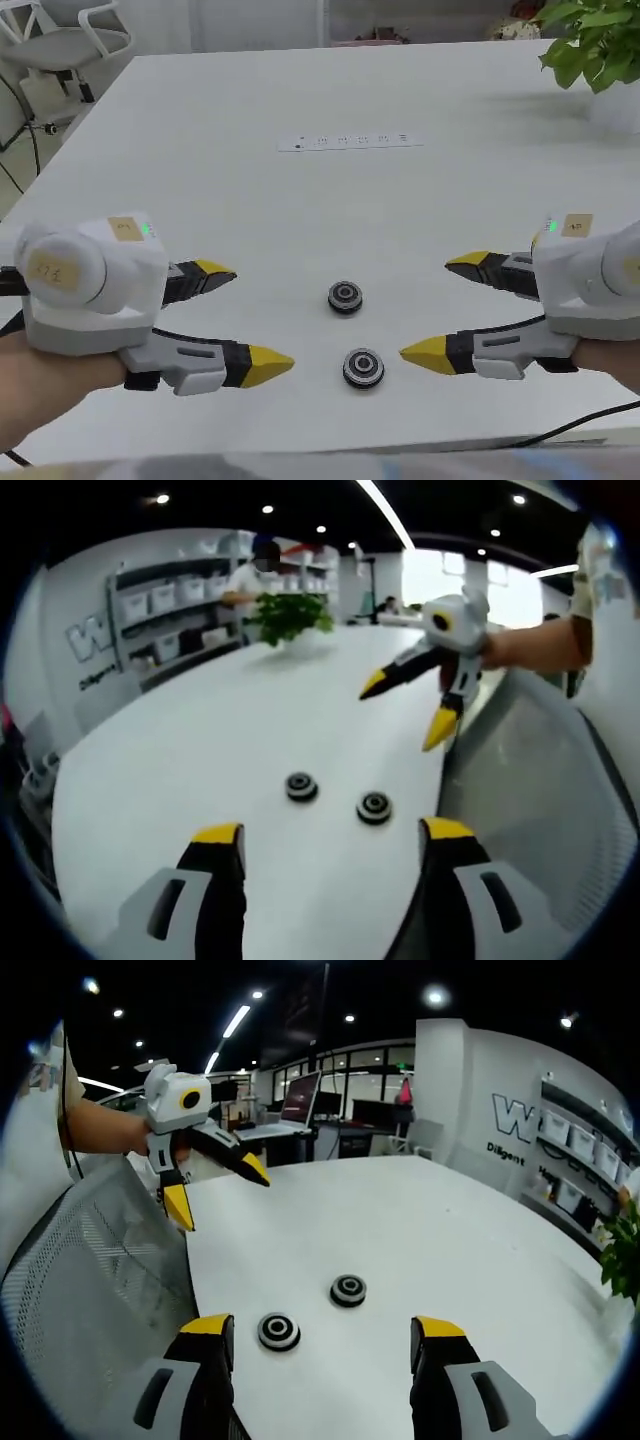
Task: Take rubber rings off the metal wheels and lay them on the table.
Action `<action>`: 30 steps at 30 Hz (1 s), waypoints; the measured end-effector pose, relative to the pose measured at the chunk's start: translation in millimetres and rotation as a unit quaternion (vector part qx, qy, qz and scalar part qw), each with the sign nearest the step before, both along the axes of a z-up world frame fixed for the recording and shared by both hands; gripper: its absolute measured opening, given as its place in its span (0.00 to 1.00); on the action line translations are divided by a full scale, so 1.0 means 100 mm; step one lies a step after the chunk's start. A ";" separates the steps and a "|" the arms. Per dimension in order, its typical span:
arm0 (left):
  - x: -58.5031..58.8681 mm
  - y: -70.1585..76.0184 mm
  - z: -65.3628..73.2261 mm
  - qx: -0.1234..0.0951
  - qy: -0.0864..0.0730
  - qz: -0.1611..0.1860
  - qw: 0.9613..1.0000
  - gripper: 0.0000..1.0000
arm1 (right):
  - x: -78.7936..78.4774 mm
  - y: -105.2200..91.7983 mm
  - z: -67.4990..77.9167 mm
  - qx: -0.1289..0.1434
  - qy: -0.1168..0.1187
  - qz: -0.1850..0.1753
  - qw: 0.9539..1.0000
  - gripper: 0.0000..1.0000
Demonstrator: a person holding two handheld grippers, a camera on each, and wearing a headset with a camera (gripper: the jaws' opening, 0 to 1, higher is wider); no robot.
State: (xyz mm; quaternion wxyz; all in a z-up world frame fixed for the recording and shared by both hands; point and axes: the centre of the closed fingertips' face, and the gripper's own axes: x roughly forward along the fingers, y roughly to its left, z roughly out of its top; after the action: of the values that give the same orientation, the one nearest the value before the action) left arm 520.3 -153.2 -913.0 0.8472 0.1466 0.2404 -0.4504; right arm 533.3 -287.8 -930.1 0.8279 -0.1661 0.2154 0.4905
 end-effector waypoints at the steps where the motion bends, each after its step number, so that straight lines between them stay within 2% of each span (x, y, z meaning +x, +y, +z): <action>1: 0.01 -0.01 -0.01 0.000 0.002 -0.003 1.000 0.71 | 0.00 0.01 -0.01 0.000 0.001 0.004 1.000 0.71; 14: 0.05 -0.19 -0.16 0.012 0.009 -0.041 0.999 0.66 | 0.05 0.08 -0.24 -0.005 0.012 0.040 0.999 0.62; 19: 0.06 -0.26 -0.21 0.017 0.012 -0.056 0.998 0.63 | 0.05 0.12 -0.28 -0.008 0.011 0.058 0.998 0.60; 30: 0.10 -0.40 -0.36 0.016 0.031 -0.077 0.996 0.57 | 0.07 0.15 -0.43 -0.005 0.032 0.080 0.996 0.53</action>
State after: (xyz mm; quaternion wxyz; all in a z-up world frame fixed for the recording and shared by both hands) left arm 530.2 -192.9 -949.3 0.7997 0.1646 0.2619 -0.5146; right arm 539.9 -273.0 -973.4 0.7780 -0.1712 0.2297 0.5591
